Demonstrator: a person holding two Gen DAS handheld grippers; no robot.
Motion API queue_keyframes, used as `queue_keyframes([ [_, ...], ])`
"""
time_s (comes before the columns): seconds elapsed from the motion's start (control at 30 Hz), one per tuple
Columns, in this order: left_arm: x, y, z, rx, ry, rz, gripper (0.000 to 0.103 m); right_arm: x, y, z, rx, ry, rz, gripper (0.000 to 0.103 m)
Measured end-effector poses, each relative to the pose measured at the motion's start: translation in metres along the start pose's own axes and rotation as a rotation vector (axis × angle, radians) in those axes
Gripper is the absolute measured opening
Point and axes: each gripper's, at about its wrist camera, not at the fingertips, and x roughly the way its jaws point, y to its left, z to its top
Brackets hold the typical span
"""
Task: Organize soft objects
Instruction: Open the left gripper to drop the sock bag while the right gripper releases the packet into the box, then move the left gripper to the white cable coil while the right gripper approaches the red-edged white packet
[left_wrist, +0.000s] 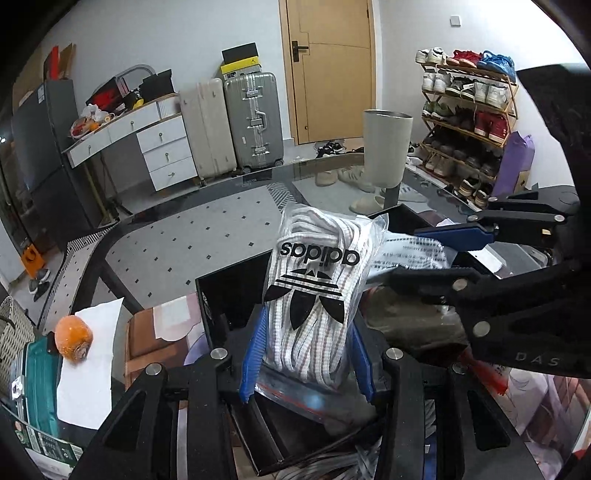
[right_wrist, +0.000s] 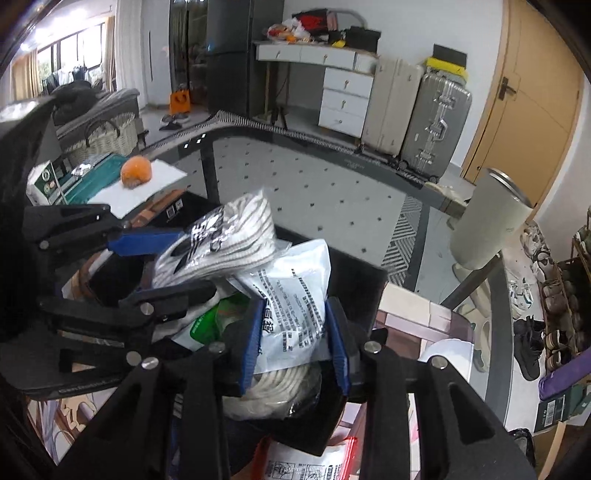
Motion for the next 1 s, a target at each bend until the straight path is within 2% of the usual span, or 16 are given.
queue_keyframes([
  [0.07, 0.002, 0.001, 0.0, 0.003, -0.001, -0.007, 0.042, 0.007, 0.0, 0.001, -0.009, 0.025, 0.012, 0.037],
  [0.27, 0.003, 0.0, 0.001, 0.01, -0.004, -0.013, 0.042, 0.008, 0.002, 0.0, -0.018, 0.018, 0.019, 0.042],
  [0.33, 0.003, -0.001, 0.001, 0.011, 0.0, -0.015, 0.042, 0.002, 0.002, -0.001, -0.019, 0.002, 0.011, 0.046],
  [0.37, 0.003, -0.001, 0.001, 0.011, 0.002, -0.016, 0.042, -0.002, 0.002, -0.002, -0.018, -0.007, 0.007, 0.054],
  [0.4, 0.002, 0.0, 0.001, 0.01, 0.003, -0.017, 0.042, -0.007, 0.002, -0.002, -0.015, -0.017, 0.011, 0.057],
  [0.57, -0.008, 0.002, -0.003, -0.004, 0.008, -0.036, 0.05, -0.03, 0.005, -0.006, -0.017, -0.067, -0.002, 0.057],
  [0.67, -0.019, 0.001, -0.005, -0.001, -0.014, -0.036, 0.059, -0.042, 0.007, -0.01, -0.012, -0.088, -0.011, 0.06],
  [0.73, -0.027, 0.001, -0.005, 0.002, -0.029, -0.032, 0.07, -0.049, 0.007, -0.012, -0.01, -0.097, -0.011, 0.063],
  [0.77, -0.032, 0.0, -0.007, 0.001, -0.038, -0.028, 0.073, -0.051, 0.008, -0.013, -0.008, -0.103, -0.014, 0.065],
  [0.83, -0.041, 0.0, -0.007, -0.002, -0.058, -0.018, 0.081, -0.058, 0.009, -0.016, 0.001, -0.12, -0.016, 0.071],
  [0.9, -0.051, 0.002, -0.008, -0.013, -0.076, -0.01, 0.083, -0.064, 0.01, -0.02, 0.013, -0.142, -0.022, 0.083],
  [0.97, -0.059, 0.005, -0.011, -0.034, -0.086, -0.008, 0.087, -0.071, 0.011, -0.024, 0.026, -0.172, -0.024, 0.086],
  [1.0, -0.062, 0.006, -0.012, -0.04, -0.089, -0.006, 0.092, -0.075, 0.011, -0.027, 0.034, -0.178, -0.021, 0.088],
])
